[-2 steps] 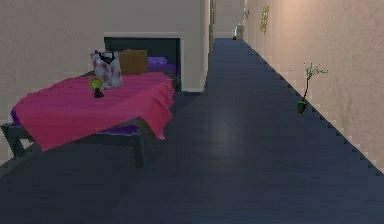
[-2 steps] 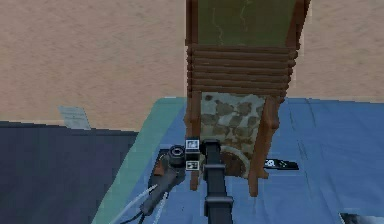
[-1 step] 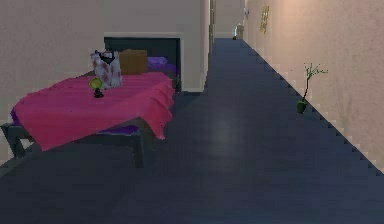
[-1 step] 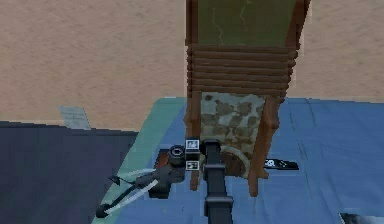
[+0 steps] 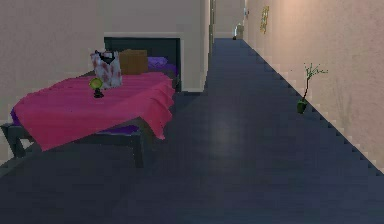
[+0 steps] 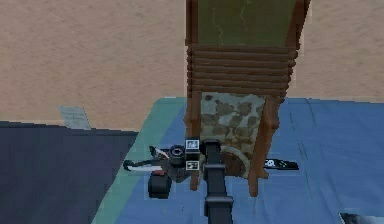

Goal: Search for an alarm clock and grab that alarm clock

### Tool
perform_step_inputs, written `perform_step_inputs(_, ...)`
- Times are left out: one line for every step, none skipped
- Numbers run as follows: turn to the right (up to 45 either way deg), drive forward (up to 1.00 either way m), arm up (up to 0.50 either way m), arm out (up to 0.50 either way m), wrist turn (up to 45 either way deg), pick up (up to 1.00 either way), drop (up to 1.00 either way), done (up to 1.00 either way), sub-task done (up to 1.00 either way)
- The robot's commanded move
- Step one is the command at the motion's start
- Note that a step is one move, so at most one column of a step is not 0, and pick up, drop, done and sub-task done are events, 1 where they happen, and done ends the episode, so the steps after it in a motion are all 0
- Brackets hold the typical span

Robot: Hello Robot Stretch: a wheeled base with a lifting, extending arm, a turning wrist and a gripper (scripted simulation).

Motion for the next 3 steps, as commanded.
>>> perform_step_inputs(0.0, 0.00, 0.00, 0.00, 21.0, 0.00, 0.00, 0.00, 0.00)
perform_step_inputs(0.0, 0.00, -0.30, 0.00, 0.0, 0.00, 0.00, 0.00, 0.00)
perform_step_inputs(0.0, 0.00, 0.00, 0.00, 0.0, 1.00, 0.00, 0.00, 0.00)
